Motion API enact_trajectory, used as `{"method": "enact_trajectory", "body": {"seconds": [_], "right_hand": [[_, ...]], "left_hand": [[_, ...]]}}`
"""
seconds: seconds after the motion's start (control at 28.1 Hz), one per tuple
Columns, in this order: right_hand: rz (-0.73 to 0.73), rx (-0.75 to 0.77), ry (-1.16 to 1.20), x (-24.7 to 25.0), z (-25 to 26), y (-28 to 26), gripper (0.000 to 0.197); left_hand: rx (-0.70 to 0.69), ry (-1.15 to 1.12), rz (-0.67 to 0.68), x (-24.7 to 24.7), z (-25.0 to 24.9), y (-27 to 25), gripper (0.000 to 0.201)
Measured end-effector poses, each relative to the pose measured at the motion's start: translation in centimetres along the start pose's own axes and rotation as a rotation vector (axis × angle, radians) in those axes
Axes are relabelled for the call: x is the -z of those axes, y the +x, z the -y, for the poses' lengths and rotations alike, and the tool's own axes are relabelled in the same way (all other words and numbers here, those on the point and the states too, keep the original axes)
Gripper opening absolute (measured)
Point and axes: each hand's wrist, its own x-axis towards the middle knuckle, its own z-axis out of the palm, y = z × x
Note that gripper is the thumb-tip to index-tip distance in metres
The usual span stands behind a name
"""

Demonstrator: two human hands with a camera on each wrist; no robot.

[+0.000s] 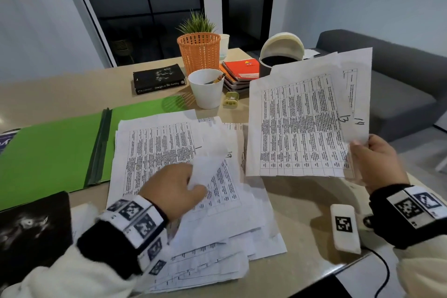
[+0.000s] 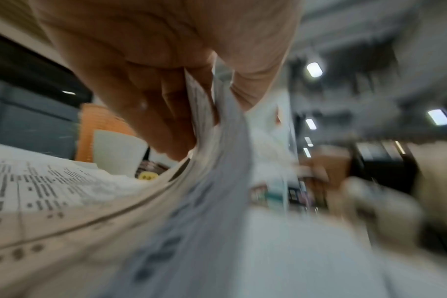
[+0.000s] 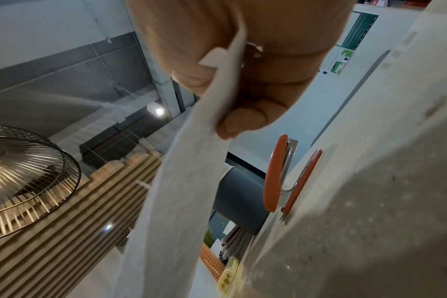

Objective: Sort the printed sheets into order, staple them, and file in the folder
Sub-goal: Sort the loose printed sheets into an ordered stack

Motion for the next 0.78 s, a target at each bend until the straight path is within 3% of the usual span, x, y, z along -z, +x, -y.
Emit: {"method": "enact_trajectory", "body": {"seconds": [0.14,0.32,0.57,0.71,0.78], "right_hand": [[0.085,-0.025,-0.032,-0.6,0.2,-0.2,0.023],[0.299,-0.019,-0.198,-2.3,1.4,-1.3,0.027],[0.488,-0.008,-0.329,-5.4,3.2,-3.2,0.03],[0.644,-0.024,-0.387,-7.9,3.7,-4.3,0.027],[0.733,-0.026,-0.411,-9.0,3.9,-4.9,0.029]], "left_hand": [[0.088,-0.199,-0.242,2.1,0.9,0.1,0.019],[0.057,-0.169,-0.374,4.0,1.7,0.1,0.029],[-0.04,-0.035,-0.448,5.7,1.1,-0.7,0.034],[-0.116,0.052,-0.418,5.4,0.3,-1.2,0.04],[-0.151,0.08,-0.384,5.2,0.0,-1.4,0.034]]}}
